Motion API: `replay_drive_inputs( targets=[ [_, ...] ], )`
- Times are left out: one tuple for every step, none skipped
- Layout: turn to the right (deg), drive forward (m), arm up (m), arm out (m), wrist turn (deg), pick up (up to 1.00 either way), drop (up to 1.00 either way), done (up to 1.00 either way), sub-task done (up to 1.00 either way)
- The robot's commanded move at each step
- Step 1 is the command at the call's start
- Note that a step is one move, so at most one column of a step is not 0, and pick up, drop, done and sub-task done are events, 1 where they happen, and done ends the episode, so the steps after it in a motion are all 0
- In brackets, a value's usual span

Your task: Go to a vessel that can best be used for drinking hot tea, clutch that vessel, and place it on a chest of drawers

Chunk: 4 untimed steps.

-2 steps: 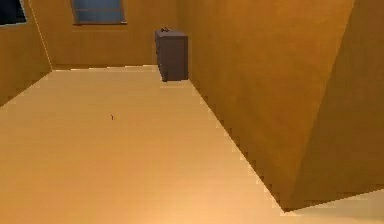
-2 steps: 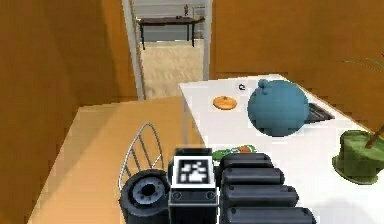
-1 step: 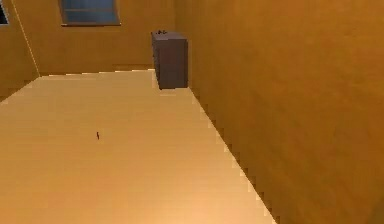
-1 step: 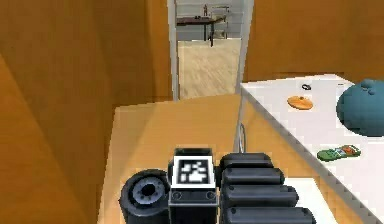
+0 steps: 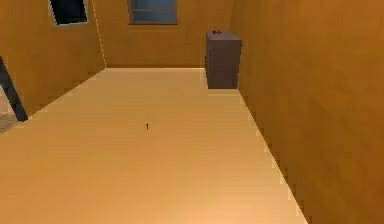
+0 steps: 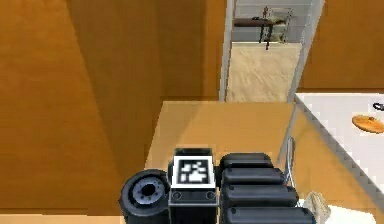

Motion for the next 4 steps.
replay_drive_inputs(
  targets=[
    [0.0,1.0,0.0,0.0,0.0,0.0,0.0,0.0,0.0],
    [0.0,1.0,0.0,0.0,0.0,0.0,0.0,0.0,0.0],
    [-6.0,0.0,0.0,0.0,0.0,0.0,0.0,0.0,0.0],
    [0.0,0.5,0.0,0.0,0.0,0.0,0.0,0.0,0.0]
  ],
)
